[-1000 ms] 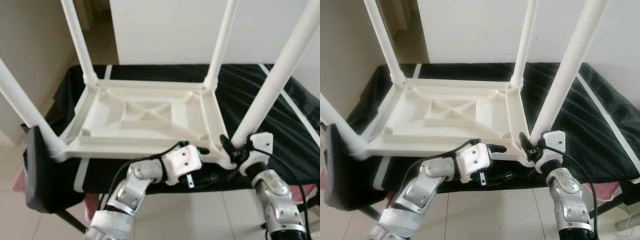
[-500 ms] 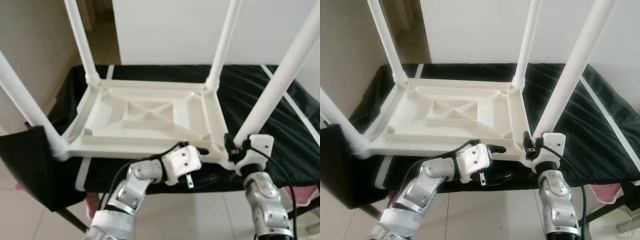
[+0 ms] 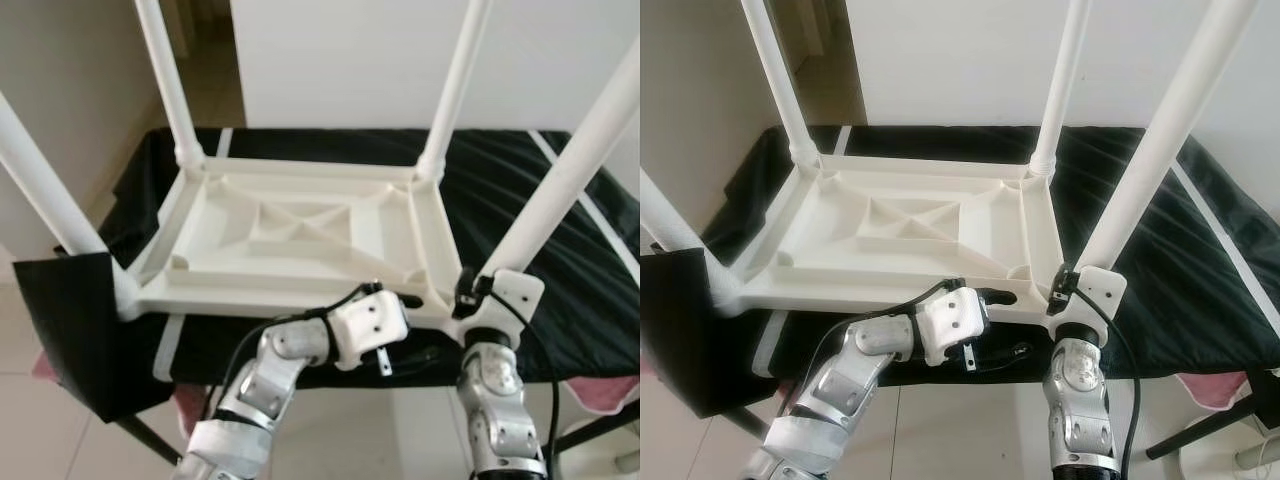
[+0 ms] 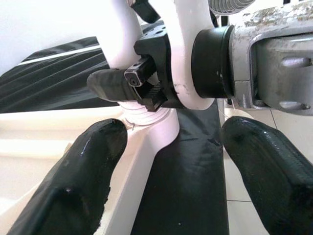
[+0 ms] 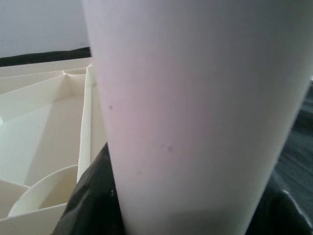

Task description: Building children table

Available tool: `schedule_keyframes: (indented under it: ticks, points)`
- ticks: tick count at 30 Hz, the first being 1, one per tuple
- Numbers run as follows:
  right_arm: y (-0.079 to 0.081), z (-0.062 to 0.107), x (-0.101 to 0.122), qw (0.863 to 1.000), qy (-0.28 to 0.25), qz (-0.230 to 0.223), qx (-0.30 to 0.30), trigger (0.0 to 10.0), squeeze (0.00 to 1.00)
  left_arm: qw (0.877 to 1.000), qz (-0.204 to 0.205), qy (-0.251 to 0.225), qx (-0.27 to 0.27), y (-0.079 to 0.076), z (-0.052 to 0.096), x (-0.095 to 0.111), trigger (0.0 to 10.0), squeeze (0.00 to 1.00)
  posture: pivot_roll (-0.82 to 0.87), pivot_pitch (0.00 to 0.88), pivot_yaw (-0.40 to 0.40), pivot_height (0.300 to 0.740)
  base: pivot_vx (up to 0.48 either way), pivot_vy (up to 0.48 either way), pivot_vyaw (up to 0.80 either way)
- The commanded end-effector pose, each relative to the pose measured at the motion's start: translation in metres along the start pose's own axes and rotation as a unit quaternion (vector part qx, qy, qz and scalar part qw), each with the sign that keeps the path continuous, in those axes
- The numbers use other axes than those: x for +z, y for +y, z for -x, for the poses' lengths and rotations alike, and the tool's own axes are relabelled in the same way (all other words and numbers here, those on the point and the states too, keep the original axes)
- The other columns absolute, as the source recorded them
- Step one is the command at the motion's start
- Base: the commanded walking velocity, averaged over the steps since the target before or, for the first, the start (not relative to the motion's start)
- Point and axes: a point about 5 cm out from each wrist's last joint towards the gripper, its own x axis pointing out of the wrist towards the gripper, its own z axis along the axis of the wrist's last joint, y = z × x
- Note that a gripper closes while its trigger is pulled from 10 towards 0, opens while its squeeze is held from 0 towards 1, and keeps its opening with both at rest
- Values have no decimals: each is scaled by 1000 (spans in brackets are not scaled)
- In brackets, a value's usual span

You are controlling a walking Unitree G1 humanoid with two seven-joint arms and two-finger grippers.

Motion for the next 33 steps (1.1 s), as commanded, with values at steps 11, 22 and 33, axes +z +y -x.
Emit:
schedule_keyframes:
  ticks: [11,22,33]
  points:
    - [3,7,-11,999,38,-21,-28,10000,0,995,3,3,97,10,1,-3,10000,0,-76,0,-12,740,0,0,0]
    - [4,9,-10,999,35,-27,-12,10000,1000,995,5,3,97,9,2,-4,10000,0,-77,0,-11,740,0,0,0]
    - [-4,8,-4,999,21,-17,23,10000,1000,995,4,5,99,9,1,-3,10000,0,-80,0,-13,740,0,0,0]
